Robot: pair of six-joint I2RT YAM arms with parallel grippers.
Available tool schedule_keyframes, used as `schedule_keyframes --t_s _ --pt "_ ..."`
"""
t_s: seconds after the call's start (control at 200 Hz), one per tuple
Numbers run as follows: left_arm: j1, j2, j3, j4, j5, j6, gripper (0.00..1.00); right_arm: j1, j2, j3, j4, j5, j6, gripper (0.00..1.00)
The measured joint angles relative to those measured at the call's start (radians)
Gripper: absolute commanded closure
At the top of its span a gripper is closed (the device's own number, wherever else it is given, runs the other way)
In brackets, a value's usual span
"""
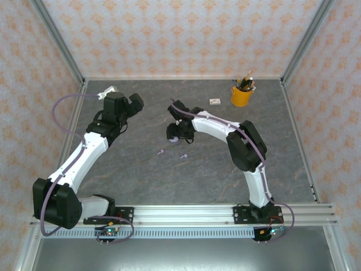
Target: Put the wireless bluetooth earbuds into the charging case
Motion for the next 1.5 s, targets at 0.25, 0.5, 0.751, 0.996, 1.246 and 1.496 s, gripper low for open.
schedule_keyframes --t_s 0.25,0.5,0.751,0.996,1.246,1.496 --pt "0.002 0.000 -0.001 0.000 -0.003 -0.001 0.00 0.018 0.052 0.127 -0.068 0.067 0.071 0.30" --pt "0.009 0.000 -0.003 0.002 -0.003 -0.003 0.00 0.044 0.147 0.201 -0.139 0.103 0.089 0.26" --pt "0.052 0.000 -0.034 0.013 0.028 -0.027 0.00 0.045 0.203 0.260 -0.188 0.125 0.095 0.29" --pt "0.066 0.003 -0.045 0.035 0.053 -0.035 0.00 0.050 0.227 0.290 -0.208 0.127 0.096 0.31" --pt "0.067 0.010 -0.047 0.055 0.072 -0.050 0.00 0.067 0.250 0.315 -0.232 0.151 0.095 0.33" --pt "0.067 0.010 -0.064 0.062 0.077 -0.053 0.00 0.068 0.256 0.324 -0.245 0.164 0.096 0.38"
